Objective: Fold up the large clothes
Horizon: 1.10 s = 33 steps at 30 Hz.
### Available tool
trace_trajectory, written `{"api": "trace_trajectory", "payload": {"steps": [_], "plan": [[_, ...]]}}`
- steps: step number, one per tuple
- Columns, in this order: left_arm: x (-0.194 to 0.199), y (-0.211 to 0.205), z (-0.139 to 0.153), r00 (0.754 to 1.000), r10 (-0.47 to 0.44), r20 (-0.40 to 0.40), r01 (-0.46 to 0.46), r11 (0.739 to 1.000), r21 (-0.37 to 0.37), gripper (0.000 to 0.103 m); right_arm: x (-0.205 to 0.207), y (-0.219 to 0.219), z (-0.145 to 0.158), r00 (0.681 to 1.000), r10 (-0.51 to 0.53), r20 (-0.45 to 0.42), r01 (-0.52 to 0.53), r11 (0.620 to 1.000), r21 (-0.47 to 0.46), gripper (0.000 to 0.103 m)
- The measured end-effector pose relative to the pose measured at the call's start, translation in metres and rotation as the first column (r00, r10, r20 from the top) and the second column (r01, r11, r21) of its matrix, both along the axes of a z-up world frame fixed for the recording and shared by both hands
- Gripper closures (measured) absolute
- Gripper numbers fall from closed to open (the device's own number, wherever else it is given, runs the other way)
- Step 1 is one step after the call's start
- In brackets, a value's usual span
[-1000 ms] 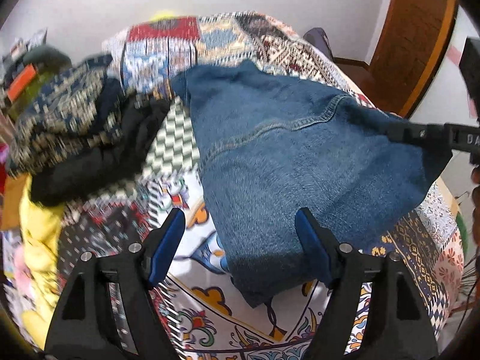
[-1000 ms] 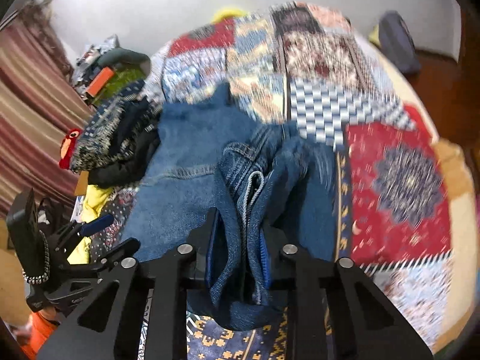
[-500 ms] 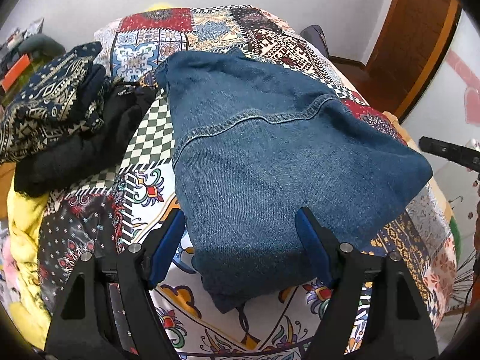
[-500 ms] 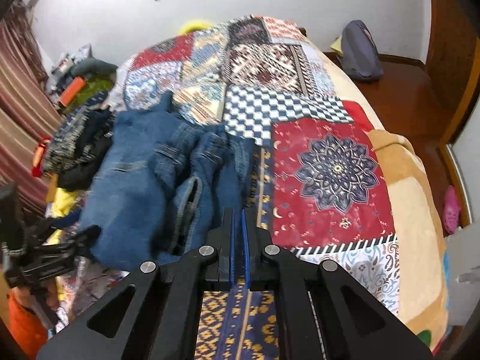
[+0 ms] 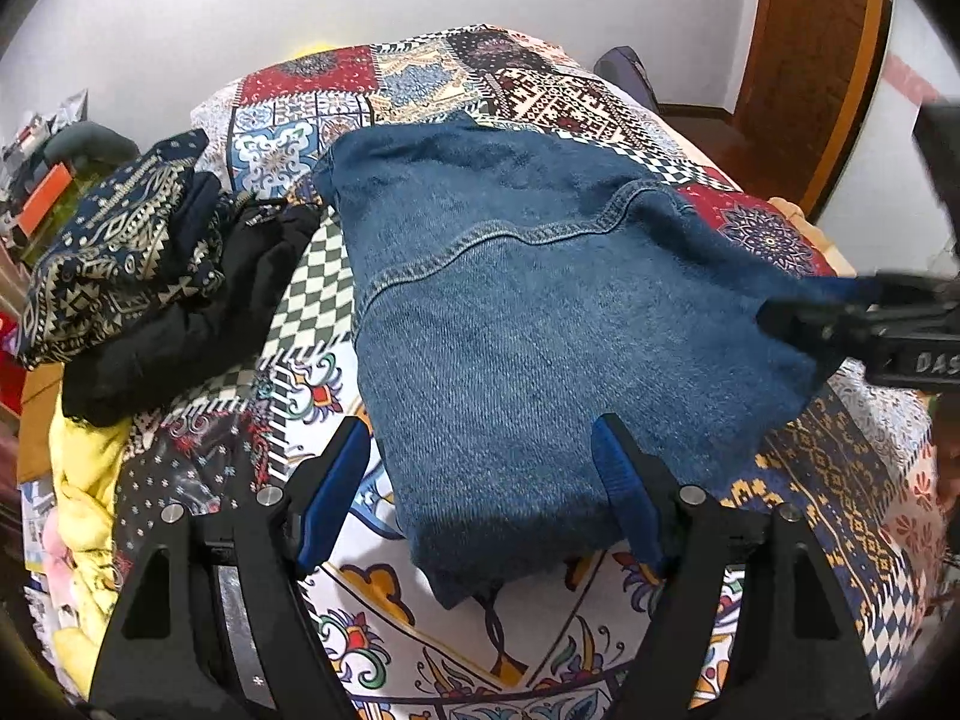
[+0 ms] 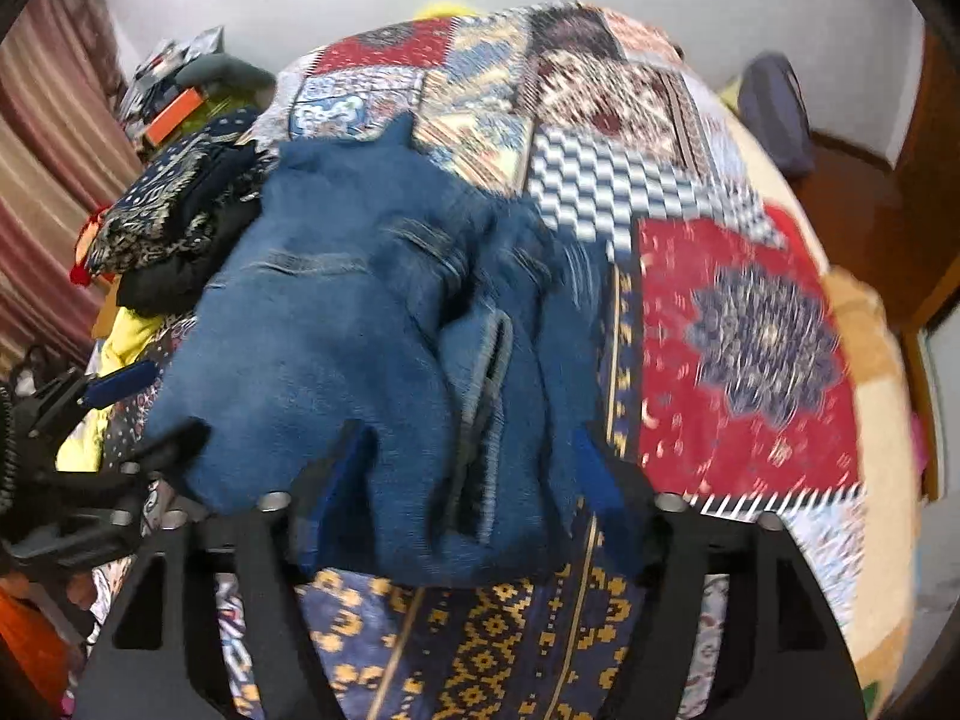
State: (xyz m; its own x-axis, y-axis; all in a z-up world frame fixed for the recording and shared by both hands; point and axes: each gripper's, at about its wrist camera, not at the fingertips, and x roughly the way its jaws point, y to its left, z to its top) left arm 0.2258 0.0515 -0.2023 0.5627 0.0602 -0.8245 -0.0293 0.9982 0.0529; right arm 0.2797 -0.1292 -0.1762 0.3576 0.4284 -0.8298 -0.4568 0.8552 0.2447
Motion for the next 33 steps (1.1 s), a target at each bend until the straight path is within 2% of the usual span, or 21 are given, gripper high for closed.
{"api": "trace_trajectory", "payload": {"steps": [1,4,8,11,14,16,18,21,22,23,25,28,31,32,33], "plan": [[-0.002,0.001,-0.001,1.000,-0.002,0.000,0.002,1.000,-0.016,0.027,0.001,-0.005,-0.004,1.000,-0.010,-0.013,0.010,1.000,0.011,0.021],[-0.004,0.006,-0.001,1.000,0.001,-0.003,-0.001,0.998,-0.059,0.027,0.005,-0.014,-0.013,0.997,-0.006,-0.082,0.011,0.999,0.051,0.021],[-0.004,0.018,0.004,1.000,0.007,-0.018,-0.009,0.992,-0.129,0.027,0.000,-0.006,0.000,0.999,0.019,-0.051,-0.019,1.000,-0.004,0.021],[-0.001,0.033,0.013,0.999,0.044,-0.006,-0.044,0.989,-0.140,0.027,0.000,0.002,0.017,0.999,0.052,-0.013,-0.052,0.998,-0.044,0.019],[0.007,0.050,0.016,0.997,0.077,-0.012,-0.078,0.984,-0.161,0.027,0.008,0.006,0.024,0.997,0.075,-0.012,-0.075,0.997,-0.014,0.019],[0.018,0.062,0.012,0.994,0.097,-0.044,-0.104,0.978,-0.182,0.027,0.016,0.009,0.023,0.996,0.072,-0.044,-0.071,0.997,0.018,0.019],[0.027,0.072,0.005,0.992,0.100,-0.079,-0.116,0.964,-0.238,0.027,0.026,0.012,0.014,0.994,0.063,-0.087,-0.061,0.998,0.032,0.019],[0.038,0.082,-0.008,0.987,0.084,-0.140,-0.129,0.928,-0.349,0.027,0.040,0.016,-0.005,0.987,0.050,-0.155,-0.046,0.999,0.026,0.019],[0.042,0.085,-0.014,0.985,0.077,-0.157,-0.134,0.909,-0.395,0.027,0.046,0.014,-0.014,0.983,0.039,-0.178,-0.035,0.999,0.027,0.018],[0.044,0.087,-0.018,0.984,0.071,-0.164,-0.136,0.895,-0.426,0.027,0.051,0.011,-0.020,0.981,0.025,-0.194,-0.019,0.999,0.033,0.012],[0.048,0.091,-0.023,0.983,0.060,-0.173,-0.136,0.872,-0.471,0.027,0.059,0.003,-0.029,0.972,0.021,-0.236,-0.003,0.997,0.076,0.005],[0.057,0.097,-0.033,0.980,0.044,-0.195,-0.145,0.825,-0.546,0.027,0.072,-0.006,-0.044,0.946,0.047,-0.320,0.004,0.988,0.155,0.002],[0.066,0.103,-0.046,0.973,0.029,-0.227,-0.167,0.768,-0.619,0.022,0.077,-0.007,-0.052,0.933,0.073,-0.352,-0.002,0.980,0.198,0.000],[0.069,0.104,-0.053,0.971,0.020,-0.239,-0.176,0.737,-0.652,0.021,0.079,-0.007,-0.054,0.930,0.082,-0.357,-0.005,0.977,0.211,0.000],[0.072,0.105,-0.056,0.970,0.014,-0.243,-0.178,0.723,-0.668,0.020,0.083,-0.006,-0.058,0.924,0.088,-0.371,-0.002,0.974,0.225,0.000]]}}
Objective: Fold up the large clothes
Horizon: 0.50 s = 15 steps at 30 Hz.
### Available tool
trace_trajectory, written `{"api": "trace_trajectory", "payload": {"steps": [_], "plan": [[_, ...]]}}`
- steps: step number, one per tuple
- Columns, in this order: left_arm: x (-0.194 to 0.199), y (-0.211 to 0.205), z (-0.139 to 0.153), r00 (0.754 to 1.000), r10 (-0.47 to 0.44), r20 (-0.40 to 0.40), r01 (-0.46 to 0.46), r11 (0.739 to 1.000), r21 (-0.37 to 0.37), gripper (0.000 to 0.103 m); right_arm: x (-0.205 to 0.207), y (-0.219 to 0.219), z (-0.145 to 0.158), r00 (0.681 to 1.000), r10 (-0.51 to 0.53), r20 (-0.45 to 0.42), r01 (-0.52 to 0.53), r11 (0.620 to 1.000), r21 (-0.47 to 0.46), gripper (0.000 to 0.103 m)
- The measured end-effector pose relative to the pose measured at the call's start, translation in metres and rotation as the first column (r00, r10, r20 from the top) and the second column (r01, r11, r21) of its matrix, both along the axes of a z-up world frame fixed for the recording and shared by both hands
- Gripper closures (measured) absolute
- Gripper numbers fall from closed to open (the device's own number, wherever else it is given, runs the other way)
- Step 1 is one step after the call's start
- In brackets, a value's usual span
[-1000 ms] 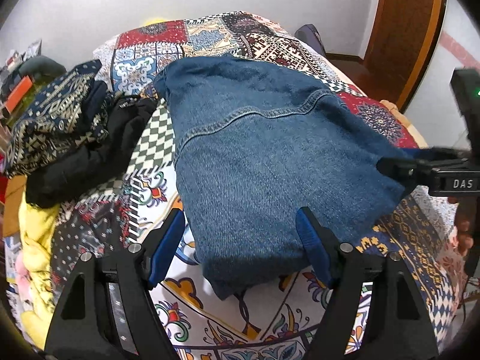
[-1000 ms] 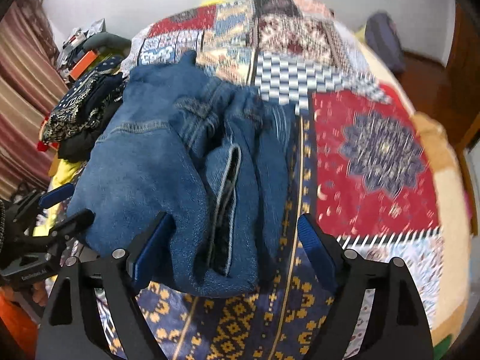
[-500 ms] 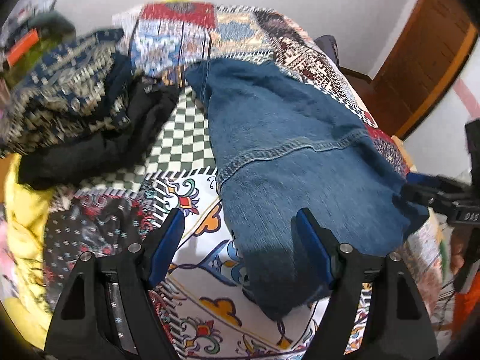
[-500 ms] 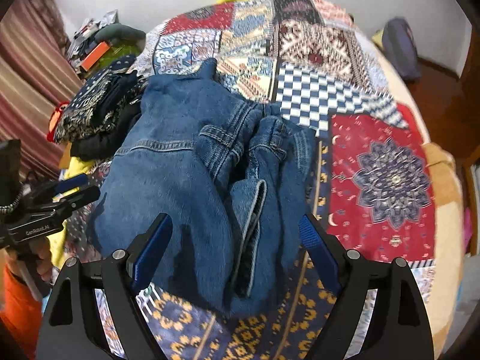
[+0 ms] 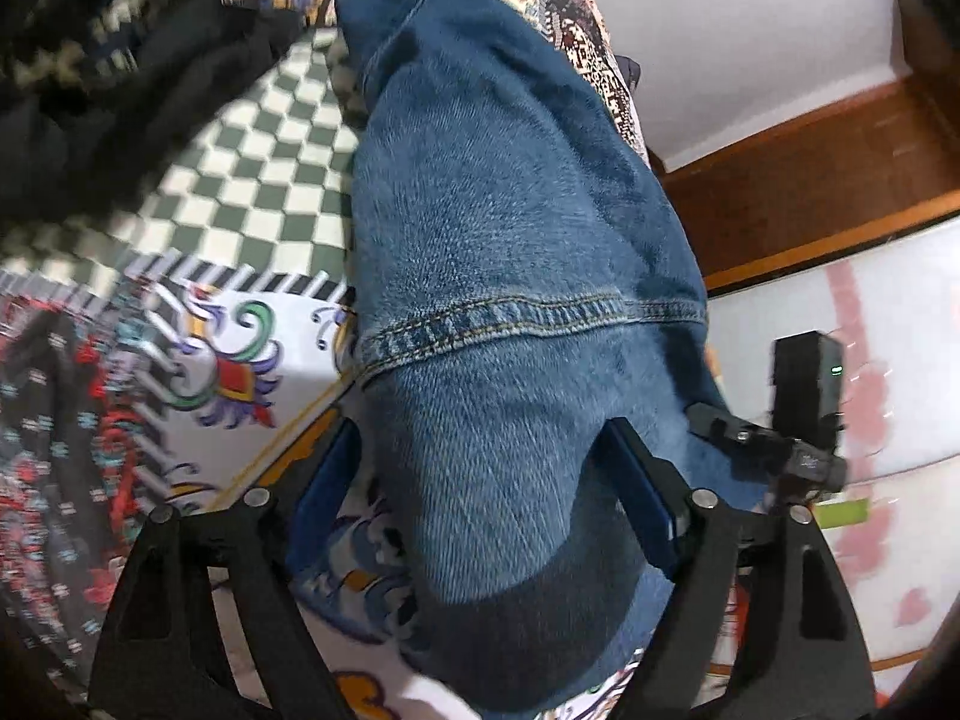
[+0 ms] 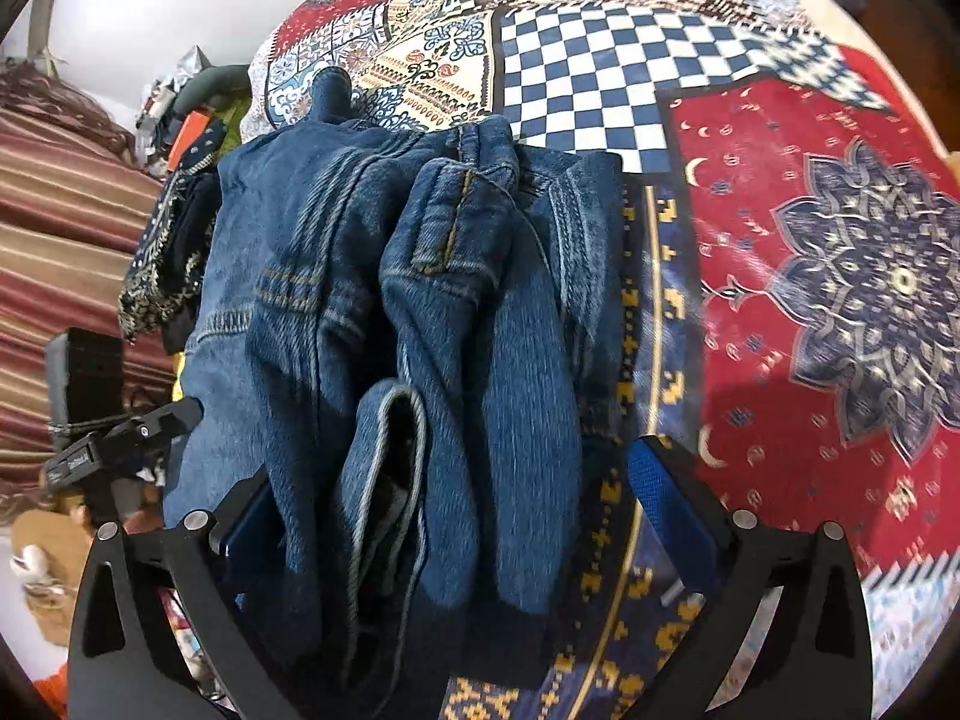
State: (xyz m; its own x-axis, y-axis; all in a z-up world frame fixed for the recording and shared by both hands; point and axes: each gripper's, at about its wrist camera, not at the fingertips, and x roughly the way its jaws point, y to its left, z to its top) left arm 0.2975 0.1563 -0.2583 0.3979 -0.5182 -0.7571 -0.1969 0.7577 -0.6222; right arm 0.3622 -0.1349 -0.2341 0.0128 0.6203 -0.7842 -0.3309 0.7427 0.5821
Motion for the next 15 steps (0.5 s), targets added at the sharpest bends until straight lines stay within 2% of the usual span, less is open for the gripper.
{"api": "trace_trajectory", "payload": {"steps": [3,7,12,15], "plan": [[0.007,-0.002,-0.003,1.000,-0.009,0.007,0.009,1.000,-0.016,0.020,0.006,0.005,-0.006,0.999,0.014,-0.030,-0.013,1.000,0.023,0.000],[0.018,-0.009,-0.009,1.000,-0.015,0.000,0.015,0.999,-0.038,0.020,0.007,0.016,-0.004,0.999,0.042,-0.006,-0.042,0.999,-0.002,0.000],[0.028,-0.019,-0.009,1.000,-0.020,-0.005,0.020,1.000,-0.019,0.020,0.011,0.018,-0.006,0.999,0.038,-0.020,-0.038,0.999,0.003,0.000],[0.028,-0.016,-0.012,1.000,-0.013,-0.004,0.013,1.000,-0.025,0.024,0.010,0.016,-0.004,0.999,0.043,-0.026,-0.042,0.999,0.012,0.013]]}}
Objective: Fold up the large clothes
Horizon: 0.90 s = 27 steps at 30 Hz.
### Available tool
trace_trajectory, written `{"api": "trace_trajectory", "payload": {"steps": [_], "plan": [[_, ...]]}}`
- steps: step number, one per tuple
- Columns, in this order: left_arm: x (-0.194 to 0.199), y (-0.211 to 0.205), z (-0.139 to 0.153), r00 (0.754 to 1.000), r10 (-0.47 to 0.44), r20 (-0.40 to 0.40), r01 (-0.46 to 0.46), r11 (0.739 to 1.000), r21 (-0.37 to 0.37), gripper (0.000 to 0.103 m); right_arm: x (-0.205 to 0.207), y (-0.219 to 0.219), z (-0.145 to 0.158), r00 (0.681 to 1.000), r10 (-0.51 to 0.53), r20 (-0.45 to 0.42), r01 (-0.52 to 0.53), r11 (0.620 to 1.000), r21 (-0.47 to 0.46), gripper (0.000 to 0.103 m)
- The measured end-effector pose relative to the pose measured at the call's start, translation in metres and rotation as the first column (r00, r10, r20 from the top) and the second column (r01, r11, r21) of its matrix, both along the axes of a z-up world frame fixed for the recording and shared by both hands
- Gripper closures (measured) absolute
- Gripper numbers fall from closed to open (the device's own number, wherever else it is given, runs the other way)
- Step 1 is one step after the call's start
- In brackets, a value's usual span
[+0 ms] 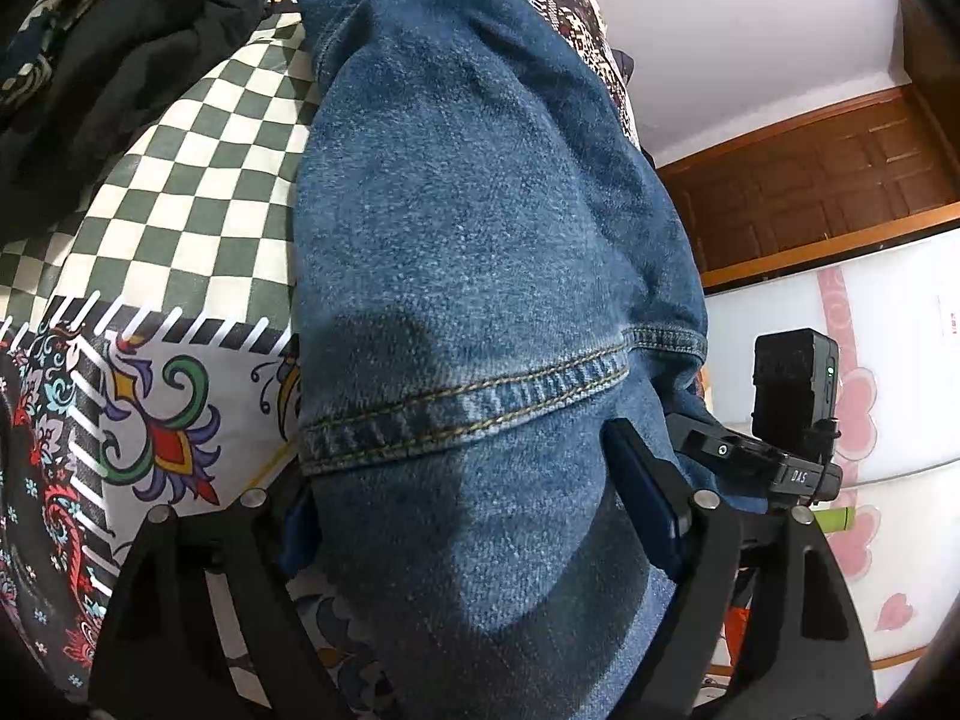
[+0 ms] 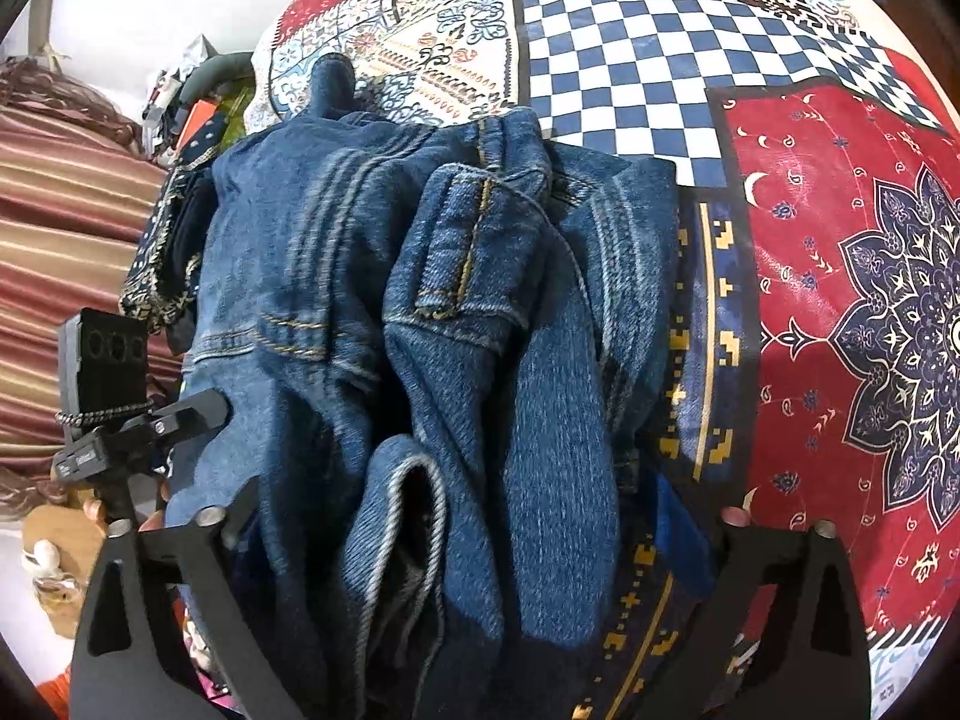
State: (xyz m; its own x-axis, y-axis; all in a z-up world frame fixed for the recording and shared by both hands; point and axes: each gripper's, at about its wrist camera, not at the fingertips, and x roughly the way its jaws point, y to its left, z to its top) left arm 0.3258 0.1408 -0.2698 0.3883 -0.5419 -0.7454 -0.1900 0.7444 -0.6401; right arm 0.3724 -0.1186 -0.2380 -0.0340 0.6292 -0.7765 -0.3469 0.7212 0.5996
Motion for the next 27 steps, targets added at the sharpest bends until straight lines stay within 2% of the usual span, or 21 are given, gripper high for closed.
{"api": "trace_trajectory", "payload": {"steps": [2,5,8,16,23,27], "plan": [[-0.003,0.003,0.002,1.000,0.005,0.009,-0.005,1.000,0.004,0.033,-0.002,-0.001,0.004,1.000,-0.002,0.000,0.002,1.000,0.007,0.027],[-0.006,-0.002,0.012,0.999,-0.004,0.038,0.002,0.999,0.040,0.043,-0.007,-0.002,0.014,1.000,-0.011,0.027,0.011,1.000,0.003,0.040],[-0.010,-0.008,0.028,0.998,-0.009,0.068,0.005,0.998,0.065,0.051,-0.009,0.002,0.024,0.998,-0.020,0.061,0.020,1.000,-0.010,0.048],[-0.023,-0.008,0.088,0.986,-0.036,0.166,0.016,0.993,0.117,0.056,-0.025,0.012,0.070,0.988,-0.022,0.151,0.021,1.000,0.009,0.053],[-0.044,0.021,0.165,0.950,-0.044,0.311,-0.013,0.984,0.179,0.056,-0.034,0.036,0.131,0.960,-0.031,0.278,0.014,0.998,0.062,0.053],[-0.054,0.048,0.206,0.926,-0.028,0.378,-0.054,0.977,0.206,0.056,-0.037,0.065,0.163,0.937,-0.020,0.349,-0.014,0.996,0.093,0.053]]}}
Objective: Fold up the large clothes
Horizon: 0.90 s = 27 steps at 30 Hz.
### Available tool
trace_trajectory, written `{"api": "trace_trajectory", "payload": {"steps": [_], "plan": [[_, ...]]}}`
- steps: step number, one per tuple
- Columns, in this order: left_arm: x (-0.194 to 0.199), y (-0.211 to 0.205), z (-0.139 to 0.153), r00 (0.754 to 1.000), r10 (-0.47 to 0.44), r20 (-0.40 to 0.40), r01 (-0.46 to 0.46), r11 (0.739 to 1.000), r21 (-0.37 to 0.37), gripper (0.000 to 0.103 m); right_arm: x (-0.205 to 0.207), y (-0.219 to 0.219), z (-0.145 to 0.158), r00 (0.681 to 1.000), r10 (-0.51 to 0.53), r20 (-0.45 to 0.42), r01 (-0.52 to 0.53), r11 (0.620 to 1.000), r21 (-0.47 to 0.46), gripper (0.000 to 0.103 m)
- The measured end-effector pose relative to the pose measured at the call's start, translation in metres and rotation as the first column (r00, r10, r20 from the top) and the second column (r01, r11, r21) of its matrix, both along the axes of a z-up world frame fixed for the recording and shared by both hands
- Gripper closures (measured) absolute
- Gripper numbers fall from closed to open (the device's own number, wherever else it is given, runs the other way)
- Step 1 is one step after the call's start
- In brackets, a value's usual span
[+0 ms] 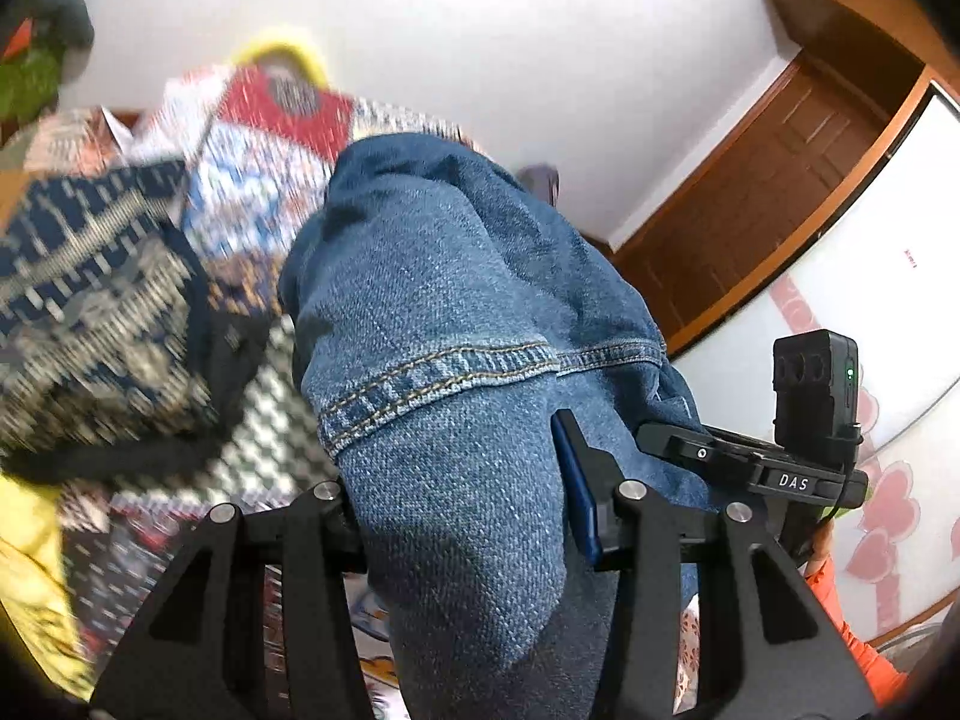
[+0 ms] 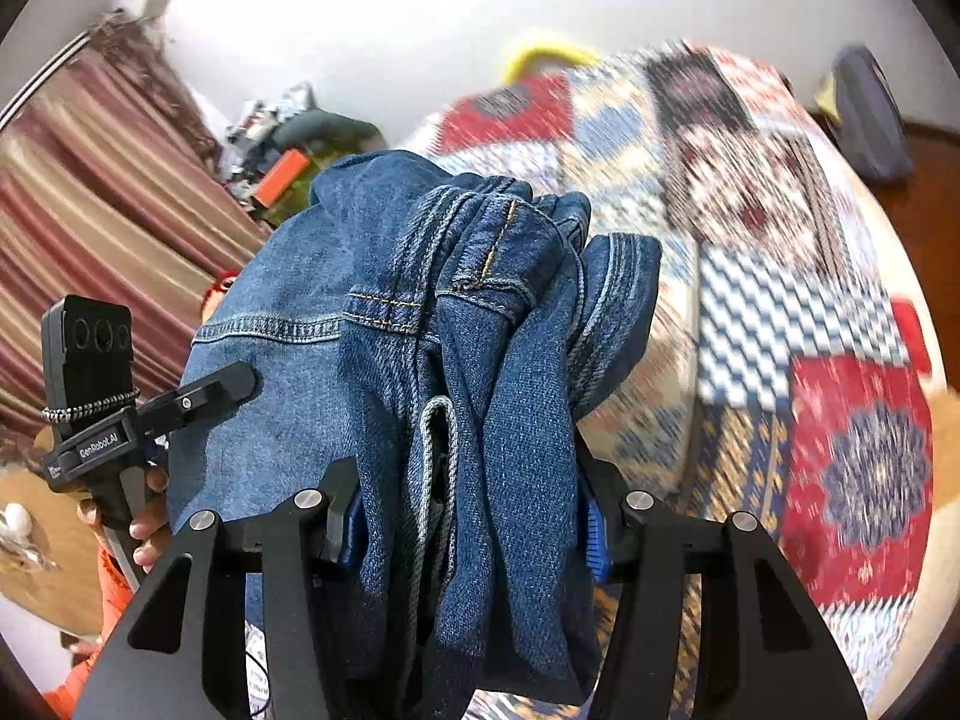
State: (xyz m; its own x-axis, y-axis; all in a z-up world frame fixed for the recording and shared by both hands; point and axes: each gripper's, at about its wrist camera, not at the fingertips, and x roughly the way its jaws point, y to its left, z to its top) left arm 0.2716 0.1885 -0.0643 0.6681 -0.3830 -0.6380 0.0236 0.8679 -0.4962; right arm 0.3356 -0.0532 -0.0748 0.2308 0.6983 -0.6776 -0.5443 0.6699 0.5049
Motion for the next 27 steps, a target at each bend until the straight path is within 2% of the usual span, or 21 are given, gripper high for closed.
{"api": "trace_trajectory", "payload": {"steps": [8,14,21,25,27], "plan": [[-0.012,0.082,0.060,0.991,0.081,0.104,-0.089,0.993,0.074,0.056,0.007,0.084,0.043,0.993,0.063,0.102,-0.070,0.995,0.066,0.053],[-0.008,0.152,0.073,0.980,0.155,0.123,-0.167,0.981,0.097,0.056,0.026,0.154,0.043,0.986,0.117,0.116,-0.129,0.987,0.094,0.053],[0.007,0.236,0.040,0.965,0.253,0.075,-0.257,0.965,0.059,0.056,0.055,0.235,0.018,0.981,0.175,0.083,-0.181,0.980,0.083,0.053],[0.018,0.273,0.004,0.958,0.286,0.019,-0.287,0.957,0.048,0.056,0.064,0.264,-0.014,0.982,0.189,0.030,-0.190,0.979,0.076,0.053],[0.022,0.284,-0.018,0.954,0.299,-0.020,-0.297,0.953,0.065,0.056,0.073,0.280,-0.040,0.981,0.193,-0.013,-0.192,0.980,0.057,0.053]]}}
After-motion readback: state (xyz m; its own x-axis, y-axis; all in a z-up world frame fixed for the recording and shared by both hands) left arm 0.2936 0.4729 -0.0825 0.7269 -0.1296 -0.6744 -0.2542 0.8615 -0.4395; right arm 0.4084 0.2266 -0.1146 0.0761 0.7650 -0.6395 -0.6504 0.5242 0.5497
